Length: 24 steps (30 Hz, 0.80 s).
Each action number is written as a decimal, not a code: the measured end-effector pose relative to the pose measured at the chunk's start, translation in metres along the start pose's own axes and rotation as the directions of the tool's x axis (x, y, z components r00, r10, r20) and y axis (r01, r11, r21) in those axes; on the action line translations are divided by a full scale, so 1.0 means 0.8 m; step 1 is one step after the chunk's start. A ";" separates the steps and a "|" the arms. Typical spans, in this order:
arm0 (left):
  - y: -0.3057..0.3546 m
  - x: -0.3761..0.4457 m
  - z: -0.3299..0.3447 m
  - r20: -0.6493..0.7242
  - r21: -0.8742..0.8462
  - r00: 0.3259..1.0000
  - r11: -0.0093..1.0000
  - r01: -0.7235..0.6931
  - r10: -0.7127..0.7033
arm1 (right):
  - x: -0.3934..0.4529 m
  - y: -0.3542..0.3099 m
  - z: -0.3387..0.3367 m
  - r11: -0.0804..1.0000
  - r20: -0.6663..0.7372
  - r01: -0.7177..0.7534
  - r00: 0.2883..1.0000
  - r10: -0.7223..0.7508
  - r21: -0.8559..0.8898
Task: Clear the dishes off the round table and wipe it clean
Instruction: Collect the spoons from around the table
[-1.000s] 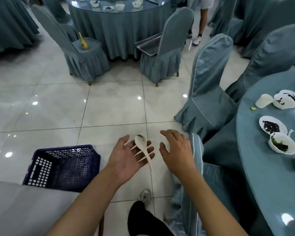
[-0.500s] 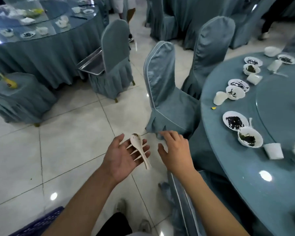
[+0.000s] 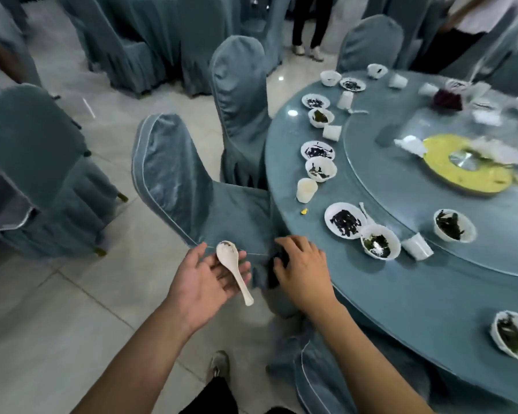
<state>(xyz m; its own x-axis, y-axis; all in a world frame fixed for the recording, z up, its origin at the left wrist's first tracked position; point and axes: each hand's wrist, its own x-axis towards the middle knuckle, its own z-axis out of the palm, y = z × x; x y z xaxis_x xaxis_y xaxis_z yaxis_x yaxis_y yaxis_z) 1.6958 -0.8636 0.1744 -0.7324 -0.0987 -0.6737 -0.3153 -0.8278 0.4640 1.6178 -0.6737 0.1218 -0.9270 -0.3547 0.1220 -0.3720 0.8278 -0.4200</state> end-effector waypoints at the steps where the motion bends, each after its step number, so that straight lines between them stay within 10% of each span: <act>1: 0.015 0.015 0.005 0.011 0.025 1.000 1.000 0.015 -0.016 | 0.011 -0.001 0.002 0.999 -0.014 -0.040 0.999 0.040 0.002; 24: 0.084 0.284 0.198 0.064 0.384 0.918 0.859 0.338 -0.391 | 0.215 0.250 0.025 0.739 -0.024 -0.647 0.755 0.655 -0.187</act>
<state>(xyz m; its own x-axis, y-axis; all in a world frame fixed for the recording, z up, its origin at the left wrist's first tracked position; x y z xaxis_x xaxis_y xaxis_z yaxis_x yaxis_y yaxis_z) 1.4123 -0.8542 0.1435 -0.5883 0.2684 -0.7628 -0.7506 -0.5321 0.3917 1.3849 -0.5782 0.0406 -0.9448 0.2852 -0.1615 0.3163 0.9225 -0.2211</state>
